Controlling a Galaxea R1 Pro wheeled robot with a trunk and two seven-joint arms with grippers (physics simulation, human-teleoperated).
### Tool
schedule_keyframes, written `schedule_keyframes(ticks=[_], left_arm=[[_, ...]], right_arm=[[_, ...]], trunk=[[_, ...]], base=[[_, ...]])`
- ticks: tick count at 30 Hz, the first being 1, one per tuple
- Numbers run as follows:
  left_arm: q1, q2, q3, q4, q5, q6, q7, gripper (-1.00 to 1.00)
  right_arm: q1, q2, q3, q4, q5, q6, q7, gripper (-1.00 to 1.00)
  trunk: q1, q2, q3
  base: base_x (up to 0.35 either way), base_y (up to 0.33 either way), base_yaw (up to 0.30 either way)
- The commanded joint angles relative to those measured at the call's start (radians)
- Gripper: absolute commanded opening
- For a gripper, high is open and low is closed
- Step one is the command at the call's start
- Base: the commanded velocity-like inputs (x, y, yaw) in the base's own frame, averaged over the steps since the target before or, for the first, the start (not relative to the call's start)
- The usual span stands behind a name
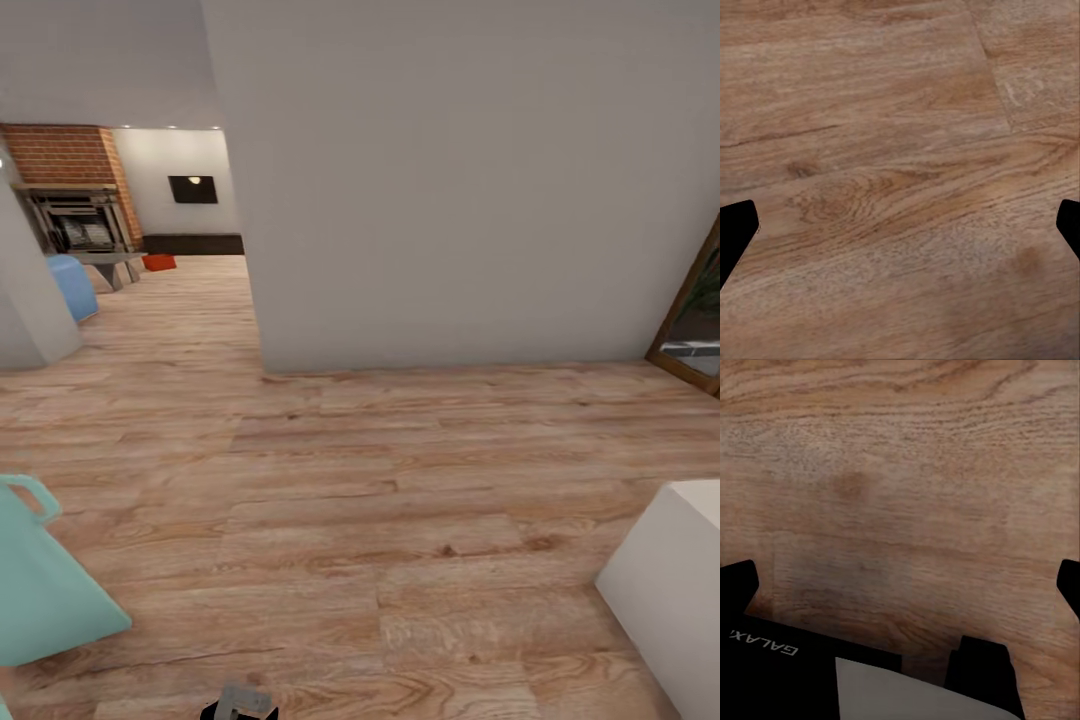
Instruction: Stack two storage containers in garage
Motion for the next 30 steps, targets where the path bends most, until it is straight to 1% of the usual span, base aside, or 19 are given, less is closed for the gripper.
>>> schedule_keyframes(ticks=[1, 12, 17, 27, 30], left_arm=[[-0.001, 0.000, -0.003, 0.001, -0.005, -0.004, 0.000, 1.00], [-0.001, 0.000, -0.002, 0.001, -0.005, -0.004, 0.000, 1.00], [-0.001, 0.001, -0.003, 0.001, -0.005, -0.004, 0.000, 1.00], [-0.001, 0.001, -0.002, 0.001, -0.005, -0.004, 0.000, 1.00], [-0.001, 0.001, -0.002, 0.001, -0.005, -0.004, 0.000, 1.00]], right_arm=[[-0.001, 0.000, 0.007, 0.003, 0.002, -0.005, 0.002, 1.00], [-0.001, 0.000, 0.007, 0.003, 0.002, -0.005, 0.002, 1.00], [-0.001, 0.000, 0.007, 0.003, 0.002, -0.005, 0.002, 1.00], [-0.001, 0.000, 0.007, 0.003, 0.002, -0.005, 0.002, 1.00], [-0.001, 0.000, 0.007, 0.003, 0.002, -0.005, 0.002, 1.00]], trunk=[[0.000, 0.000, -0.001], [0.000, 0.000, -0.001], [0.000, 0.000, -0.001], [0.000, 0.000, -0.001], [0.000, 0.000, -0.001]], base=[[0.276, 0.000, 0.067], [0.276, 0.000, 0.024], [0.276, 0.000, 0.112], [0.276, 0.000, 0.030], [0.276, 0.000, 0.129]])
